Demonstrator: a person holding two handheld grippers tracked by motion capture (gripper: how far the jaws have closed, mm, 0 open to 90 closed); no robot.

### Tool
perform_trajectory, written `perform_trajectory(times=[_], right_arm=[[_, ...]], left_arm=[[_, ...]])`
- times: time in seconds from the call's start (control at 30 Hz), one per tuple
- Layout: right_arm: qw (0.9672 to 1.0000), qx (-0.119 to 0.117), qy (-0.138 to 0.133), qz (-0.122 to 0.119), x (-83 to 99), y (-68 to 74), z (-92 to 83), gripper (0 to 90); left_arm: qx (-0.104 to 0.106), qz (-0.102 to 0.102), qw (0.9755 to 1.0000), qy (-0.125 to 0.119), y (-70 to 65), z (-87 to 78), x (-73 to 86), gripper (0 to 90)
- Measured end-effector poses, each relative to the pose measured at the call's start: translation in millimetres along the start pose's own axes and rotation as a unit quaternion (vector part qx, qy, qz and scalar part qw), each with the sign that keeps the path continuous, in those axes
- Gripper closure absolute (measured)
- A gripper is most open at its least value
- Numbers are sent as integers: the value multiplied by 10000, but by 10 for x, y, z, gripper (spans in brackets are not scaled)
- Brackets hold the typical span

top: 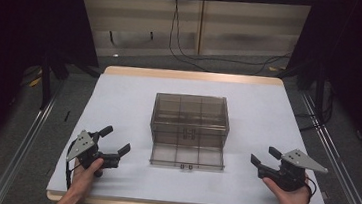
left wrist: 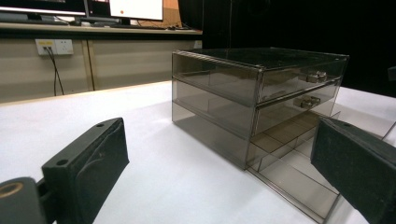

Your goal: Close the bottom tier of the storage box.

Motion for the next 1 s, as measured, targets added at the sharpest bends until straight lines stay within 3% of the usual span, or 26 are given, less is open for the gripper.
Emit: perform_trajectory(times=[0.23,0.33,0.53,0.57,0.6,0.7,0.73,0.8,0.87,0.93,1.0], right_arm=[[9996,-110,45,270,13,-36,3,284],[9998,-16,99,150,27,-37,10,276],[9999,-58,78,136,22,-14,-5,275],[9999,-65,63,137,20,-12,-8,276],[9999,-69,64,128,19,-12,-8,275],[9996,-90,39,271,23,-24,-3,241],[9994,-83,46,342,25,-36,1,237],[9996,-43,87,258,31,-43,6,238],[9997,-67,85,236,30,-29,8,238],[9997,-78,84,216,29,-21,9,238],[9997,-110,78,184,27,-1,14,237]], left_arm=[[-16,-40,10000,7,3,-32,-36,43],[87,-100,9999,83,-22,-41,-48,59],[235,46,9995,226,-107,-27,-74,89],[361,97,9989,290,-123,-30,-72,97],[325,110,9989,312,-142,-27,-77,106],[478,248,9977,418,-187,-30,-85,137],[511,161,9977,422,-213,-22,-89,148],[569,159,9970,504,-231,-25,-86,166],[728,269,9945,698,-257,-25,-77,204],[752,210,9944,710,-270,-20,-81,218],[903,259,9924,792,-321,-12,-103,240]])
Point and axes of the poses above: each handheld gripper's, and its own axes: z roughly forward along the jaws, x roughly out of its underside, y roughly to its left, the point moved 5 cm from there along z, roughly forward along the jaws, and after that the axes turned 7 degrees about z, right-handed, at the moved point
